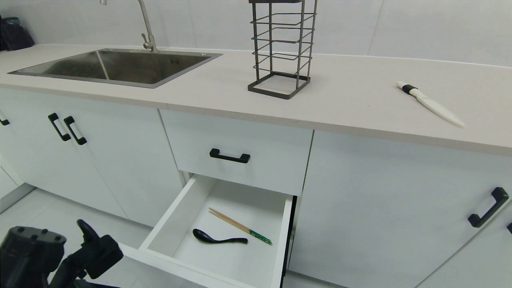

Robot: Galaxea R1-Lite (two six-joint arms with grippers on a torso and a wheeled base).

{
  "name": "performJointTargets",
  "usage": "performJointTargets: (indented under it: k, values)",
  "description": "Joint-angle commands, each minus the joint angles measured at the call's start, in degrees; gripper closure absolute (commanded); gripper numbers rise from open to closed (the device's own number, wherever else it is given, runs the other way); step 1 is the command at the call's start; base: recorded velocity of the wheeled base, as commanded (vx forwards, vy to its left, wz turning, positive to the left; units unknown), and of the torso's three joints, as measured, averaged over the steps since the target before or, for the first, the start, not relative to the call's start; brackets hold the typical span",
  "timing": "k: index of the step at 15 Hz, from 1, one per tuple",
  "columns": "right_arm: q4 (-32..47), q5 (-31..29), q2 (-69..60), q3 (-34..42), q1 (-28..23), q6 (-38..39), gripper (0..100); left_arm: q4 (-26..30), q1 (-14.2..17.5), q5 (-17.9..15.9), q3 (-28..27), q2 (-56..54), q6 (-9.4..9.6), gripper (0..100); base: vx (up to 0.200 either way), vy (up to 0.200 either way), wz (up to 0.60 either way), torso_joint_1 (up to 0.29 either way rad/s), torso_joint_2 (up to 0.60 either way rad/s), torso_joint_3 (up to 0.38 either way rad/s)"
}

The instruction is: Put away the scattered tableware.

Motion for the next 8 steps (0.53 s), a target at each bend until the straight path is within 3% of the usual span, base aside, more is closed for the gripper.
performJointTargets:
  k: [1, 3, 5, 7, 8]
  values:
    - [0.0, 0.0, 0.2, 0.0, 0.0, 0.0, 0, 0.1, -1.4, 1.2, -1.2, 3.7, -0.05, 0, 0.0, 0.0, 0.0, 0.0, 0.0, 0.0]
    - [0.0, 0.0, 0.2, 0.0, 0.0, 0.0, 0, 0.0, -1.7, 1.7, -2.6, 6.0, 0.04, 0, 0.0, 0.0, 0.0, 0.0, 0.0, 0.0]
    - [0.0, 0.0, 0.2, 0.0, 0.0, 0.0, 0, 0.2, -4.1, 2.7, -4.0, 8.3, -0.49, 0, 0.0, 0.0, 0.0, 0.0, 0.0, 0.0]
    - [0.0, 0.0, 0.2, 0.0, 0.0, 0.0, 0, 0.2, -4.1, 3.3, -4.1, 8.6, -0.49, 0, 0.0, 0.0, 0.0, 0.0, 0.0, 0.0]
    - [0.0, 0.0, 0.2, 0.0, 0.0, 0.0, 0, 0.2, -3.5, 3.6, -5.3, 10.7, -1.46, 0, 0.0, 0.0, 0.0, 0.0, 0.0, 0.0]
